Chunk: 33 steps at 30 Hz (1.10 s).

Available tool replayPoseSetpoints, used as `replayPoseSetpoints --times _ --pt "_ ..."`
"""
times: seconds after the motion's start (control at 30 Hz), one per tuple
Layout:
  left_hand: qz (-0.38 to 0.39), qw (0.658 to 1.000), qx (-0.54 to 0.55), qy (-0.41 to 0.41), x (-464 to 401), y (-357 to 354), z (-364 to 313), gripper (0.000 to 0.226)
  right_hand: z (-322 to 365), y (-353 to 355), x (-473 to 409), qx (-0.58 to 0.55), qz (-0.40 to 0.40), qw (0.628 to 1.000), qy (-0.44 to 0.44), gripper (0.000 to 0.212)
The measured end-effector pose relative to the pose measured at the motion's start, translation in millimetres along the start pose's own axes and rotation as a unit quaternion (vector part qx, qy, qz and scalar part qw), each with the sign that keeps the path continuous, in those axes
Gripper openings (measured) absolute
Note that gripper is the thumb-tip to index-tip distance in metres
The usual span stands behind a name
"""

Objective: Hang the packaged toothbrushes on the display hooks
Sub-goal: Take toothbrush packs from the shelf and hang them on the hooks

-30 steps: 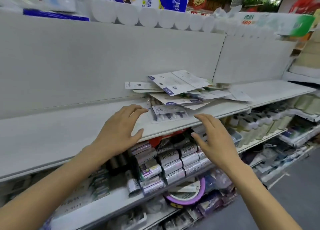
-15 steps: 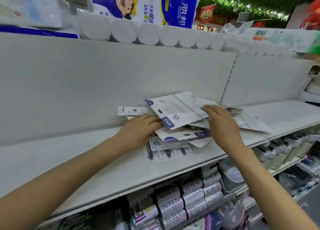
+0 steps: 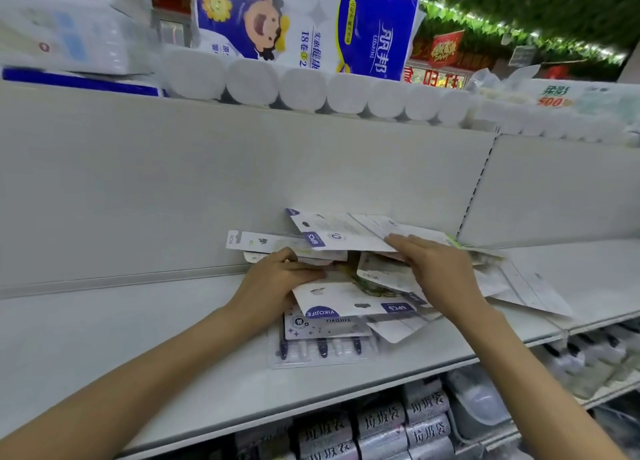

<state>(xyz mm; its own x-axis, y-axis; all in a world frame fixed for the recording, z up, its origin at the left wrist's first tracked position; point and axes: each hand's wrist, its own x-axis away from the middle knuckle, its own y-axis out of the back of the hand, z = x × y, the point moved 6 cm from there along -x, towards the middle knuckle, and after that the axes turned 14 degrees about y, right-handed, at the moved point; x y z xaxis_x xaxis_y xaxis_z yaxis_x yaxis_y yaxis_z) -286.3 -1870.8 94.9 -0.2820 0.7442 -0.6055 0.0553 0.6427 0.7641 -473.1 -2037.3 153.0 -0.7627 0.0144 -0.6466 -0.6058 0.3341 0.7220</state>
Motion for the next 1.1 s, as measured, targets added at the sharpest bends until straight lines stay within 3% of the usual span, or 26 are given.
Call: replayPoseSetpoints --times 0.1,0.2,0.3,0.37,0.47,0.57,0.73,0.9,1.1 --pt "-0.02 0.999 0.034 0.036 1.5 10.1 2.4 0.052 -5.0 10.3 -6.1 -0.018 -0.067 0.997 -0.02 0.029" --pt "-0.014 0.99 0.082 0.11 -1.0 18.7 14.0 0.058 -15.2 10.6 -4.7 -0.087 -0.091 0.989 -0.079 0.026" --pt "0.003 0.974 0.16 0.162 -2.2 24.8 25.3 0.033 -21.6 12.3 -4.7 -0.174 -0.115 0.972 -0.11 0.021" --pt "-0.008 0.938 0.263 0.225 1.2 29.5 37.8 0.02 -22.1 13.4 -5.4 -0.203 -0.127 0.964 -0.114 0.022" --pt "-0.025 0.885 0.364 0.288 10.6 34.9 46.8 0.037 -21.3 15.1 -4.0 -0.235 -0.144 0.954 -0.118 0.022" --pt "-0.046 0.868 0.396 0.296 17.2 46.8 41.5 0.055 -20.9 21.0 -1.4 -0.284 -0.178 0.934 -0.121 0.022" --pt "-0.116 0.86 0.411 0.278 23.7 82.5 23.5 0.041 -17.5 40.1 -3.2 -0.406 -0.245 0.87 -0.133 0.017" --pt "-0.185 0.836 0.431 0.286 29.8 119.5 7.2 0.026 -12.7 49.7 -2.5 -0.54 -0.278 0.776 -0.167 0.033" --pt "-0.201 0.827 0.431 0.3 52.9 140.3 1.6 0.021 16.2 42.5 -1.1 -0.64 -0.244 0.703 -0.19 0.026"
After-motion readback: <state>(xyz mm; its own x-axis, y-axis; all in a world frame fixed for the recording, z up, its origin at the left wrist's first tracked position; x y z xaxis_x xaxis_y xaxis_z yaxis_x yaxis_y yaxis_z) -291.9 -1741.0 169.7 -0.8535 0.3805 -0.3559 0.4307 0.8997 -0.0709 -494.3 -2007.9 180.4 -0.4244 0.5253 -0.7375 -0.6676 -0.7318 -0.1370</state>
